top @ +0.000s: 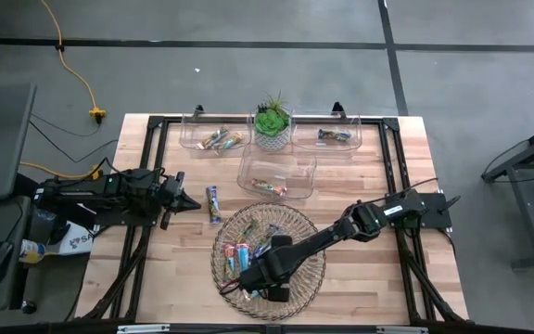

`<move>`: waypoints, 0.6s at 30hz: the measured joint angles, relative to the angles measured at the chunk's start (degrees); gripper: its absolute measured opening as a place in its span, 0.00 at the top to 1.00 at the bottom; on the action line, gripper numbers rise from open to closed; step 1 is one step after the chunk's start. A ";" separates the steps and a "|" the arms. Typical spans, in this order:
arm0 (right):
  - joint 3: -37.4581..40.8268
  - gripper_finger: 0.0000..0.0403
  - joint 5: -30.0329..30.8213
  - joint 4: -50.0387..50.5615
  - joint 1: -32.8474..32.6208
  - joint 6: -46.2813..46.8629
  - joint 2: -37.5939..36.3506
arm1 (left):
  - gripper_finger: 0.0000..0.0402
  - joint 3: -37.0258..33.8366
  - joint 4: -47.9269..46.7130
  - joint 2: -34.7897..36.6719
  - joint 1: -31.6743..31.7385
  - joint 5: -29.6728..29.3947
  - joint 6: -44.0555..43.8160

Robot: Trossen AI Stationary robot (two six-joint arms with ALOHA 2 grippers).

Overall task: Pick and place Granola Bars by type
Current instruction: Put the yellow granola bar into the top left transparent bin

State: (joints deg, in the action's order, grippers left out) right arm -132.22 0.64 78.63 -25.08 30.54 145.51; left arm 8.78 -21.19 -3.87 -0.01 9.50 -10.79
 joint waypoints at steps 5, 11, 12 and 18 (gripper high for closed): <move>0.00 0.86 -0.02 -0.71 0.00 3.38 -0.84 | 1.00 0.00 0.01 0.01 0.00 -0.02 0.00; -0.02 0.86 1.90 -3.40 -0.02 7.84 -3.88 | 1.00 -0.02 0.00 -0.01 0.00 -0.22 0.00; -0.02 0.86 2.11 -4.34 -0.02 8.40 -4.42 | 1.00 0.00 0.00 0.01 0.00 -0.22 0.00; -0.04 0.86 2.70 -12.63 0.40 10.13 -7.91 | 1.00 0.00 0.01 0.00 0.00 -0.20 0.00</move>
State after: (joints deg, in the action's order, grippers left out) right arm -132.27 3.35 66.00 -24.68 40.67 137.60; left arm 8.78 -21.18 -3.87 -0.01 9.30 -10.79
